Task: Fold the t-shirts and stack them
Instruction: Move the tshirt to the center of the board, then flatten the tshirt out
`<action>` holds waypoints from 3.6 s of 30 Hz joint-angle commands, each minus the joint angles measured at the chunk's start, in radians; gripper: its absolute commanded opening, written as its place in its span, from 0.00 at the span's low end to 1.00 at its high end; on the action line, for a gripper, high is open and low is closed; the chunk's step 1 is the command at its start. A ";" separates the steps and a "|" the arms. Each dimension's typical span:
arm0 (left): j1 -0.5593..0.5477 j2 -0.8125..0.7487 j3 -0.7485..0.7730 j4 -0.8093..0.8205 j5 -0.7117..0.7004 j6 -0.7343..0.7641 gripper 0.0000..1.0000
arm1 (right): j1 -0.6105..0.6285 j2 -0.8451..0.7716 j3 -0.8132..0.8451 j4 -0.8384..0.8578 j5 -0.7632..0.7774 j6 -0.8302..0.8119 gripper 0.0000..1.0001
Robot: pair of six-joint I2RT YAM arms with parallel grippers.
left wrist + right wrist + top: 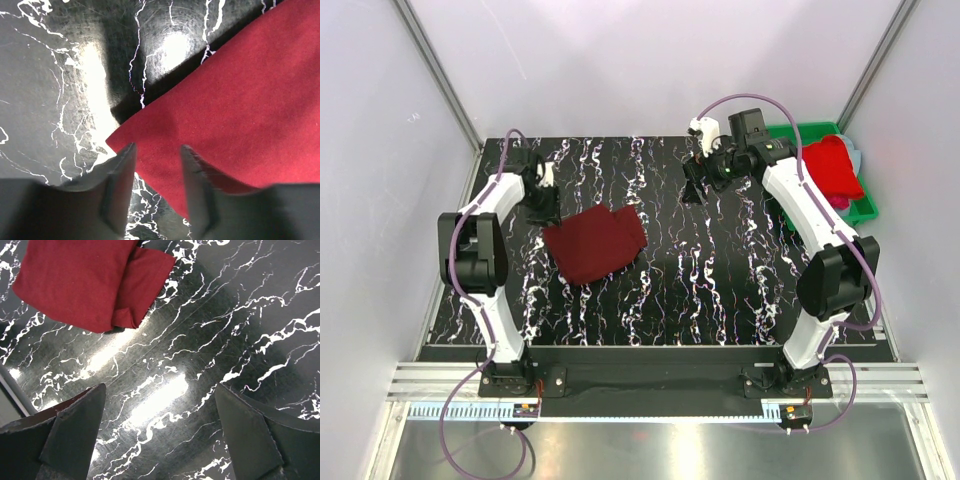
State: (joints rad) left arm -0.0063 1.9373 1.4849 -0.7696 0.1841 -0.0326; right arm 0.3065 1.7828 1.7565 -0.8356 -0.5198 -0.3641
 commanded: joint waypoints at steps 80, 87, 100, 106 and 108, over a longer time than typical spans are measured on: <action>-0.124 -0.278 0.155 0.110 -0.017 0.046 0.80 | 0.083 0.596 0.563 -0.013 0.011 0.016 0.93; -0.123 -0.285 0.147 0.108 -0.006 0.034 0.80 | 0.125 0.648 0.563 -0.005 0.026 0.017 0.92; -0.123 -0.359 0.081 0.102 0.017 -0.001 0.80 | 0.125 0.711 0.564 0.102 0.306 0.005 0.86; -0.123 -0.354 0.074 0.112 0.028 -0.010 0.80 | 0.125 0.704 0.561 0.118 0.325 0.002 0.52; -0.123 -0.350 0.072 0.115 0.031 -0.015 0.80 | 0.125 0.701 0.557 0.116 0.326 0.002 0.48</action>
State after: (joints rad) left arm -0.1326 1.6127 1.5589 -0.7006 0.1963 -0.0345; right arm 0.4347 2.4981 2.2871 -0.7528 -0.2276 -0.3542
